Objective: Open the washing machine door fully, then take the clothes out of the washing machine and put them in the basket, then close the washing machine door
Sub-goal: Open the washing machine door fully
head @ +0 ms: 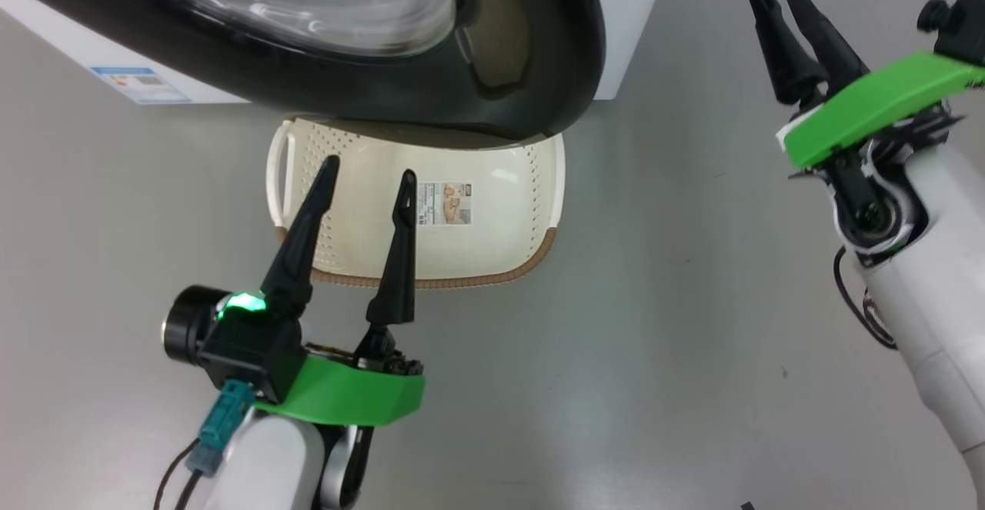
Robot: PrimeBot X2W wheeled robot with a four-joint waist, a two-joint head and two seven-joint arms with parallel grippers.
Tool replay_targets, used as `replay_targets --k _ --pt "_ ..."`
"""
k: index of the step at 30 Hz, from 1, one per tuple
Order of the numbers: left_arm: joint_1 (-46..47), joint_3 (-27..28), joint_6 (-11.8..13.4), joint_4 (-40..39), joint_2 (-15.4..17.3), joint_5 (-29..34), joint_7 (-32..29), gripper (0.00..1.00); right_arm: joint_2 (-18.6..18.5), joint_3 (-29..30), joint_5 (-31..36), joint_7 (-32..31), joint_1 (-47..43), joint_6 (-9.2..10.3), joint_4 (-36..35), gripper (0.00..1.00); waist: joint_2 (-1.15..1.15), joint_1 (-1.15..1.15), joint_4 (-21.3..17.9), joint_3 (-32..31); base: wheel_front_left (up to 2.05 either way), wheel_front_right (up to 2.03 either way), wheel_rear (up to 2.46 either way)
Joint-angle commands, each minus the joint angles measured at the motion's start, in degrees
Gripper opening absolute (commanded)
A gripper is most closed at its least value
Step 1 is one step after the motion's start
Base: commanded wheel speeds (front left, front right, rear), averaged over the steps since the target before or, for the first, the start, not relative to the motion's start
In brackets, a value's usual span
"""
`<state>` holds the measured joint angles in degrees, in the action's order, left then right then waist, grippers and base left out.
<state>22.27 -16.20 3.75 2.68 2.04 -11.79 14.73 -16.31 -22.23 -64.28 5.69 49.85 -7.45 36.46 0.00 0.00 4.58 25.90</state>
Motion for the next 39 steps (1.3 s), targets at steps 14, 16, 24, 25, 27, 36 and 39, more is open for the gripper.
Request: replay_targets --k 14,16,24,25,27,36,39 --pt "-1.0 3.9 1.3 -0.9 0.8 1.4 0.3 1.00 1.1 0.7 20.7 9.3 -7.4 -0.03 -2.5 1.00 0.00 0.00 -2.4 -1.2 0.00 0.00 0.00" --pt "-1.1 3.9 1.6 -1.1 0.8 1.6 0.3 1.00 1.4 3.3 26.5 9.3 -8.9 -0.03 -4.9 1.00 0.00 0.00 -2.5 -1.2 0.00 0.00 0.00" --pt "-1.6 4.0 2.8 -1.8 0.8 1.0 0.3 1.00 7.3 14.7 43.0 9.3 -17.5 -0.03 -15.4 1.00 0.00 0.00 -2.6 -1.2 0.00 0.00 0.00" --pt "-1.6 4.0 2.8 -1.8 0.8 1.0 0.3 1.00 7.9 15.9 44.7 9.3 -18.6 -0.03 -17.1 1.00 0.00 0.00 -2.6 -1.2 0.00 0.00 0.00" --pt "-1.5 4.0 3.1 -2.0 0.8 1.0 0.3 1.00 9.0 17.7 47.8 9.3 -20.7 -0.03 -20.7 1.00 0.00 0.00 -2.6 -1.0 0.00 0.00 0.00" --pt "-1.2 4.2 3.4 -2.5 0.8 0.8 0.3 1.00 12.3 20.0 55.0 9.3 -28.0 -0.03 -31.1 1.00 0.00 0.00 -2.7 -0.4 0.00 0.00 0.00" --pt "-1.1 4.1 3.5 -2.7 0.8 0.8 0.3 1.00 12.8 19.7 56.1 9.3 -29.6 -0.03 -31.5 1.00 0.00 0.00 -2.7 -0.2 0.00 0.00 0.00"
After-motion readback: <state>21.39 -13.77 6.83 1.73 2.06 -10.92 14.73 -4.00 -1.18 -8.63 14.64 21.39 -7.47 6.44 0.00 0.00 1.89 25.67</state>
